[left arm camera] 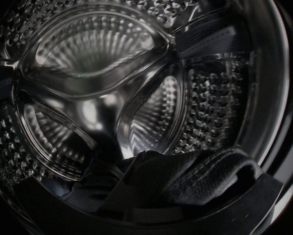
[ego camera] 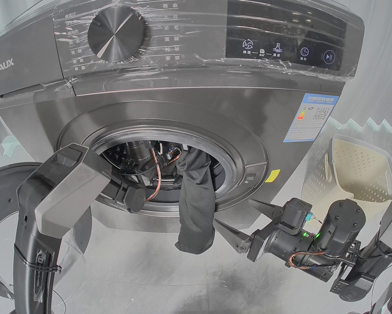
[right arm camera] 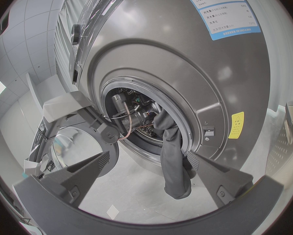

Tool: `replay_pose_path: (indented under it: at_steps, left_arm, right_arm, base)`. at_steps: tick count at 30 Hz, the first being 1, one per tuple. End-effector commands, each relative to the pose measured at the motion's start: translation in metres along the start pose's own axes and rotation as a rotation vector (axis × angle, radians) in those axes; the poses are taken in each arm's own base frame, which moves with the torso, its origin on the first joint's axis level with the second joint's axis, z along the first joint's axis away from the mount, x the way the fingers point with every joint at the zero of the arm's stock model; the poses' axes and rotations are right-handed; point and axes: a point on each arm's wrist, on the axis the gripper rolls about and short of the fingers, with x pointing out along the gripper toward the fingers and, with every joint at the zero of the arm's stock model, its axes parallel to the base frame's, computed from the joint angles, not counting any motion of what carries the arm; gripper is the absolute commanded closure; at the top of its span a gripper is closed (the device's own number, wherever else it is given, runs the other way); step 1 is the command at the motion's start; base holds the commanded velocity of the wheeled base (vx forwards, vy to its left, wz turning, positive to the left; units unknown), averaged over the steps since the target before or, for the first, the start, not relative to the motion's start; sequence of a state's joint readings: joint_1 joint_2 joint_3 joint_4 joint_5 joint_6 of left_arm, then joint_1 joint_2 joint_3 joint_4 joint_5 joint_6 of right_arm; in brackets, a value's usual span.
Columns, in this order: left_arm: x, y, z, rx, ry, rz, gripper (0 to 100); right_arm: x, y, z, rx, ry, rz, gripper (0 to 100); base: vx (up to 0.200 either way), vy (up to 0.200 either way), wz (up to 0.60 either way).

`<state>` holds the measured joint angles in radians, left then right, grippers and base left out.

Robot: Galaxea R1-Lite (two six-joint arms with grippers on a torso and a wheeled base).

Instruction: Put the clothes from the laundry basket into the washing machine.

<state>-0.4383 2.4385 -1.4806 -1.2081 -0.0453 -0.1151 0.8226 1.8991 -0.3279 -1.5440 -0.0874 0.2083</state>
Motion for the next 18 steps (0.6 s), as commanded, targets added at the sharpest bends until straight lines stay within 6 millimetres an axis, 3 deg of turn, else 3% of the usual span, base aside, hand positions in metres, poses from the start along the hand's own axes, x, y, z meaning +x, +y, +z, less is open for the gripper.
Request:
replay_pose_path:
  at_steps: [1, 7, 18]
  left_arm:
    - [0.027, 0.026, -0.035, -0.010, 0.046, 0.092, 100]
    - [0.044, 0.038, -0.023, -0.037, -0.032, 0.185, 100]
    - [0.051, 0.045, -0.009, -0.091, -0.080, 0.280, 100]
  right_arm:
    - [0.001, 0.001, -0.003, 0.001, 0.010, 0.002, 0]
    - [0.002, 0.001, -0.004, 0.001, 0.014, 0.003, 0]
    - [0.002, 0.002, -0.005, 0.000, 0.016, 0.006, 0]
  base:
    - [0.000, 0.000, 0.00]
    - [0.000, 0.000, 0.00]
    - [0.000, 0.000, 0.00]
